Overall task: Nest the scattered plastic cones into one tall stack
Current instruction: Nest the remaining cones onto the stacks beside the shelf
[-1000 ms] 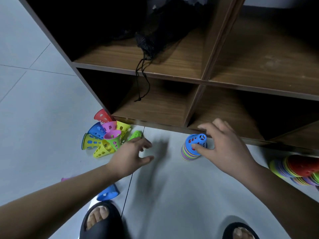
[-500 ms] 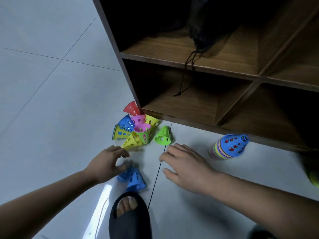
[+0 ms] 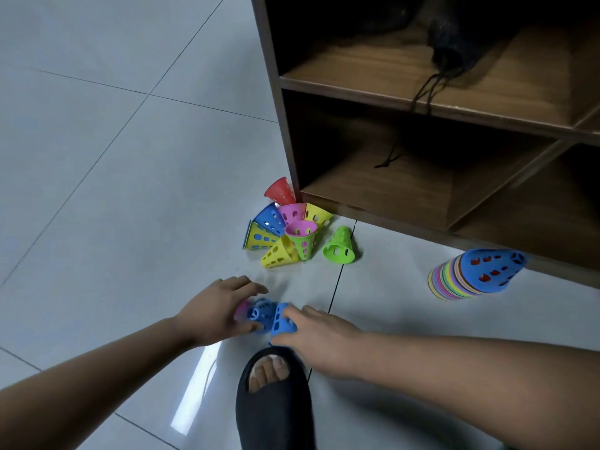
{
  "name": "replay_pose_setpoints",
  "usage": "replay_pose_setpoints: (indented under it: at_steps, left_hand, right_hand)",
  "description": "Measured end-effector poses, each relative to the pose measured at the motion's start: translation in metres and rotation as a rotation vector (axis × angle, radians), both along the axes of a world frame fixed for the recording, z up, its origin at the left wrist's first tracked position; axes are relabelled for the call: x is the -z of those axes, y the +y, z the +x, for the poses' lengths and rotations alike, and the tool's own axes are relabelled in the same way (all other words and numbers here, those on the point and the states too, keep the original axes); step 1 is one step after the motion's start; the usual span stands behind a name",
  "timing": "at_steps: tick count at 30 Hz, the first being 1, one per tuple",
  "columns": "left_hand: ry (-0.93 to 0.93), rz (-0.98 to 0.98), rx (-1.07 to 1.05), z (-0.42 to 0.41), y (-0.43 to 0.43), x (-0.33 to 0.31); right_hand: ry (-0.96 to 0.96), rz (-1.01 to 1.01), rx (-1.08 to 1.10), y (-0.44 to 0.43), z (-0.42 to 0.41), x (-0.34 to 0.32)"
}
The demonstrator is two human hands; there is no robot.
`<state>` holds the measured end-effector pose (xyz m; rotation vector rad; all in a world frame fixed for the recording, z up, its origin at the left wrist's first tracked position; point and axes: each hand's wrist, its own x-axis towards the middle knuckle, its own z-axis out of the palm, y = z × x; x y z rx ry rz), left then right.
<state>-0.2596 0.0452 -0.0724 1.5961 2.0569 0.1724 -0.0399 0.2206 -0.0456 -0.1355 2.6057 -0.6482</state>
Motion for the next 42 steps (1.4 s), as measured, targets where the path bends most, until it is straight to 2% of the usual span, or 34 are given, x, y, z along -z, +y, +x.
replay_pose_setpoints:
  at_steps: [7,15,19,21,25,31,37,42]
  left_hand:
    - [-0.083,0.0,-0.064,0.009,0.014,0.016]
    - [-0.157,0.028,-0.061,0.047,0.041,0.03]
    - [-0.187,0.089,-0.055,0.066,0.064,0.022]
    - [-0.198,0.143,-0.039,0.071,0.08,0.011]
    - [-0.215,0.283,-0.076,0.079,0.114,-0.017]
    - [-0.208,0.443,-0.12,0.098,0.159,-0.064]
    - [-0.284,0.528,-0.154,0.135,0.208,-0.108]
    - [-0.431,0.587,-0.202,0.162,0.238,-0.121]
  right_hand:
    - [-0.031,0.004,0.065,0.008,0.009,0.004]
    - [-0.061,0.171,0.137,0.016,0.034,0.024]
    - [-0.105,0.192,0.238,0.044,0.054,0.022]
    - [-0.108,0.127,0.336,0.061,0.063,0.012]
    - [0.006,-0.035,0.582,0.094,0.075,-0.02]
    - [0.338,-0.202,0.831,0.132,0.11,-0.085]
    - [0.616,-0.174,1.012,0.167,0.143,-0.125]
    - [0.634,-0.151,1.121,0.191,0.167,-0.118]
